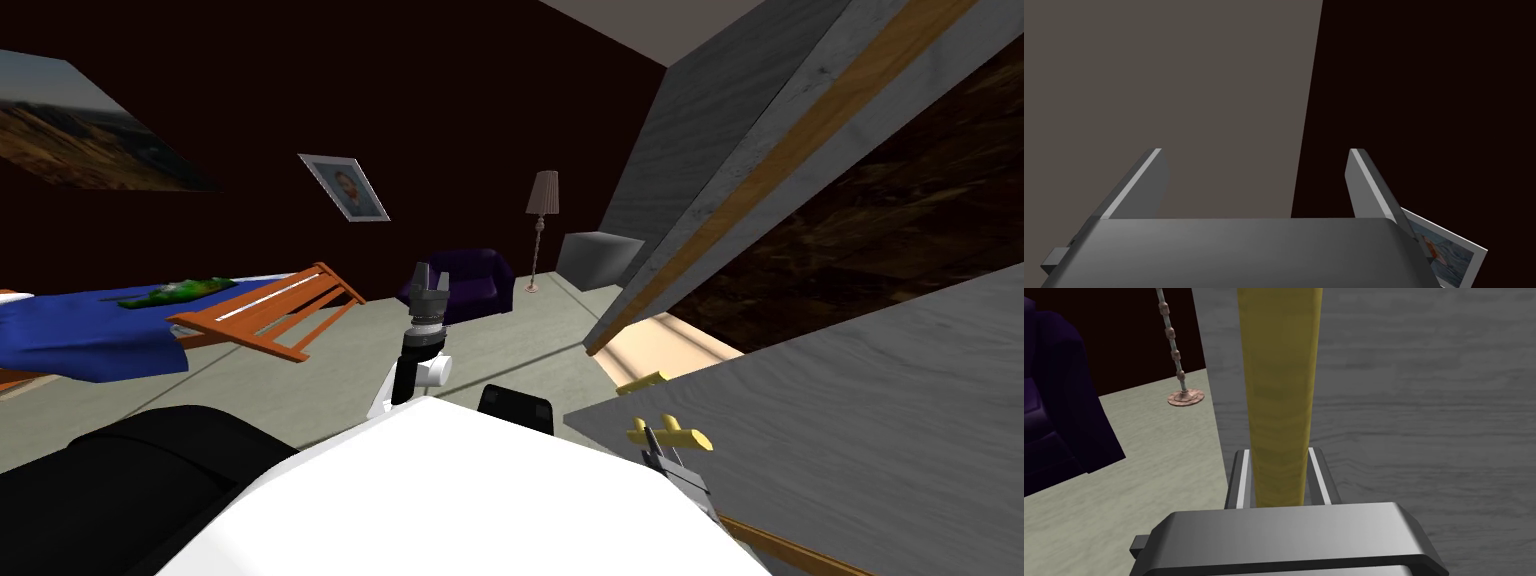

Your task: Pull the door open

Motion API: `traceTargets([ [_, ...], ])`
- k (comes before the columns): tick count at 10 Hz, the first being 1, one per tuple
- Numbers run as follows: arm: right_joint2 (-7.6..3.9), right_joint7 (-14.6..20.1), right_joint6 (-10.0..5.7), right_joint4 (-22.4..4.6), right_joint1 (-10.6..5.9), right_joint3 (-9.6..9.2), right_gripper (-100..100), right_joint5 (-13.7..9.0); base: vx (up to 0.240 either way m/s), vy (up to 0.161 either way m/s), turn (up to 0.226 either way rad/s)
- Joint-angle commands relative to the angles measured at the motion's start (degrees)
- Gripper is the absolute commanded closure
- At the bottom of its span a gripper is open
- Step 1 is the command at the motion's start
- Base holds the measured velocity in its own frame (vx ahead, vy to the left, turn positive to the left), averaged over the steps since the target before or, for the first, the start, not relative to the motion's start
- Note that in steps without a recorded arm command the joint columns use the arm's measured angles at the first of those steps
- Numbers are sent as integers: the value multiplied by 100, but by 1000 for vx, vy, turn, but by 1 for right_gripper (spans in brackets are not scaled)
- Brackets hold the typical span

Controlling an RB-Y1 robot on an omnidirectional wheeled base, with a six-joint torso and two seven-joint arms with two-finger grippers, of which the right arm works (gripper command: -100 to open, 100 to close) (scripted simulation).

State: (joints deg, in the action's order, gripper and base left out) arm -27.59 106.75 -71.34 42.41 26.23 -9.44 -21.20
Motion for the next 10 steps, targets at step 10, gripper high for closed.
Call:
traceTargets([
  [10,-113,88,-479,-126,10,-411,100,428,-176,-43,45],
])
